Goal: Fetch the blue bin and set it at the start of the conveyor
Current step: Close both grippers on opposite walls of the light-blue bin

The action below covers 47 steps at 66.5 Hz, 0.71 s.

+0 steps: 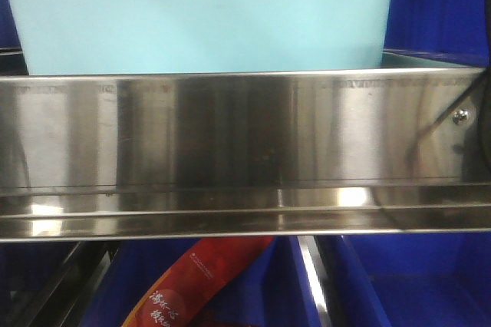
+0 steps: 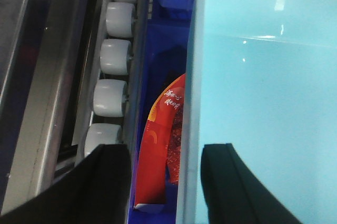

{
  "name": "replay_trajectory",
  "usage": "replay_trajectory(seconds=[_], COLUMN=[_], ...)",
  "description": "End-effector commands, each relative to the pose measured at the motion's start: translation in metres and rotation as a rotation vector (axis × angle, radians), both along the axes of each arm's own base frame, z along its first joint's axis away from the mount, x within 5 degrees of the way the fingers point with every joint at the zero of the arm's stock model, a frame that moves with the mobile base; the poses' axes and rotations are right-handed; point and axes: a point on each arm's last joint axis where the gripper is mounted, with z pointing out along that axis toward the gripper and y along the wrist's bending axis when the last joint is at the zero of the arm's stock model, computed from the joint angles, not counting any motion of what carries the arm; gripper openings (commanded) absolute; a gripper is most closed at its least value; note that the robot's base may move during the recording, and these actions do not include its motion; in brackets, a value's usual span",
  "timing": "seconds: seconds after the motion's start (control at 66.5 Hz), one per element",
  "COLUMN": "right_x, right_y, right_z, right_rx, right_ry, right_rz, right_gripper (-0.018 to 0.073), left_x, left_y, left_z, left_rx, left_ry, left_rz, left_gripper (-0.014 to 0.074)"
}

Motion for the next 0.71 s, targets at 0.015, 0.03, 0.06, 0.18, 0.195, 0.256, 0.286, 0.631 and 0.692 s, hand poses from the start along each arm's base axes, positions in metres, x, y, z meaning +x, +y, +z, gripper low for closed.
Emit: replay_trajectory(seconds=[0.015, 0.03, 0.06, 0.18, 0.195, 0.256, 0.286, 0.631, 0.692], right_x=[0.001, 0.001, 0.0008, 0.0007, 0.0007, 0.0005, 0.0004, 0.0001, 0.0], right_y=[-0.001, -0.001, -0.0011, -0.0011, -0.0011, -0.0012, -0.0013, -0.0014, -0.0014], right_z=[0.0016, 0.0016, 0.0015, 0.0014, 0.0014, 0.0013, 0.0012, 0.0002, 0.0001], right_rx=[-0.015, -0.015, -0.016, -0.016, -0.016, -0.017, -0.018, -0.021, -0.021], right_ry=[-0.011, -0.011, -0.008, -0.007, -0.007, -0.005, -0.003, 0.007, 0.009], right_rz=[-0.001, -0.001, -0.002, -0.002, -0.002, -0.002, -0.002, -0.003, -0.003], right_gripper=[0.0164, 0.0164, 0.0164, 0.0164, 0.0164, 0.0164, 0.0164, 0.0162, 0.0162], left_x=[-0.0003, -0.0003, 0.0002, 0.0019, 0.0023, 0.0027, 0.0029, 0.0024, 0.0024], left_y=[-0.003, -0.003, -0.0032, -0.0037, -0.0038, -0.0042, -0.0042, -0.0044, -0.0044], left_z=[0.001, 0.001, 0.0001, -0.0034, -0.0041, -0.0052, -0.0059, -0.0062, -0.0062], left_rx=[-0.011, -0.011, -0.011, -0.008, -0.008, -0.011, -0.01, -0.012, -0.012], left_ry=[0.0, 0.0, 0.002, 0.01, 0.012, 0.016, 0.019, 0.025, 0.025], left_rz=[0.002, 0.002, 0.002, 0.002, 0.002, 0.002, 0.003, 0.004, 0.004], left_gripper=[0.0246, 0.0246, 0.0246, 0.0246, 0.0246, 0.0246, 0.0246, 0.0246, 0.0246])
